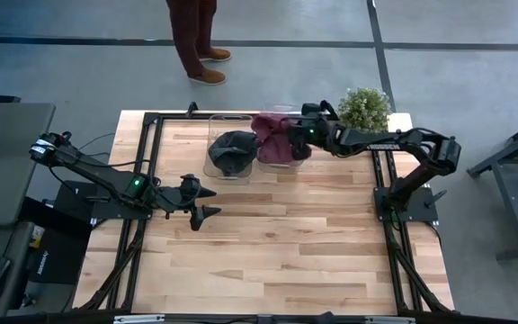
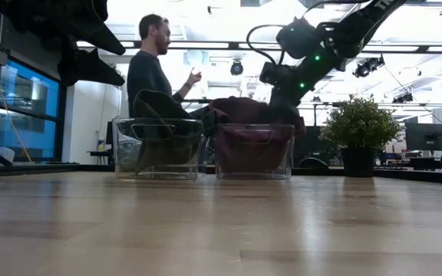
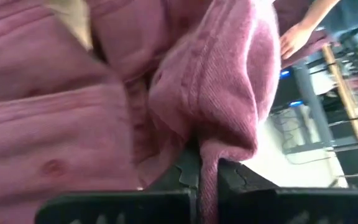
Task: Pick & Place hat
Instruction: Put the red cap into the right transparent bin
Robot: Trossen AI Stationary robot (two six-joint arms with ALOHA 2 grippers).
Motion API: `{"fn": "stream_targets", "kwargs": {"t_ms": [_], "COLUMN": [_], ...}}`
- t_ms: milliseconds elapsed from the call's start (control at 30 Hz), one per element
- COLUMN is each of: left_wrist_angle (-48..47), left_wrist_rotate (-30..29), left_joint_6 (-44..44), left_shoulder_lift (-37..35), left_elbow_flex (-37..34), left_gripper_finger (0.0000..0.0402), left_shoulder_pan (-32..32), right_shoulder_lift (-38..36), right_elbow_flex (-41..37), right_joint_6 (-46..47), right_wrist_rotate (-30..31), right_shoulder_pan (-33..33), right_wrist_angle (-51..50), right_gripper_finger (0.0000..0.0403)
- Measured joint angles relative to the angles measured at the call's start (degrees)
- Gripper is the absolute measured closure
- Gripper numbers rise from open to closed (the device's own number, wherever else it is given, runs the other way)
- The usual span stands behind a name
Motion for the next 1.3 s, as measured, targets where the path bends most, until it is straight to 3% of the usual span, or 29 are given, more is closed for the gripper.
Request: {"fn": "stream_targets", "kwargs": {"t_ms": [267, 533, 1100, 1300], "left_wrist_angle": [0.0, 0.0, 0.02, 0.02], "left_wrist_rotate": [-0.01, -0.01, -0.01, 0.0], "left_joint_6": [0.0, 0.0, 0.0, 0.0], "left_shoulder_lift": [-0.01, 0.0, 0.0, 0.0], "left_elbow_flex": [0.0, 0.0, 0.0, 0.0], "left_gripper_finger": [0.0099, 0.0099, 0.0099, 0.0099], "left_shoulder_pan": [0.0, 0.0, 0.0, -0.01], "right_shoulder_lift": [-1.94, -7.73, -9.84, -9.84], "right_elbow_flex": [0.0, -0.02, -0.02, -0.02], "right_joint_6": [3.11, 2.35, 8.29, 9.46], "right_wrist_rotate": [-3.24, -3.52, -20.74, -21.31], "right_shoulder_pan": [0.26, -0.23, -3.69, -3.67], "right_wrist_angle": [-7.13, -7.7, -21.45, -22.0], "right_gripper_finger": [0.0403, 0.0403, 0.0402, 0.039]}}
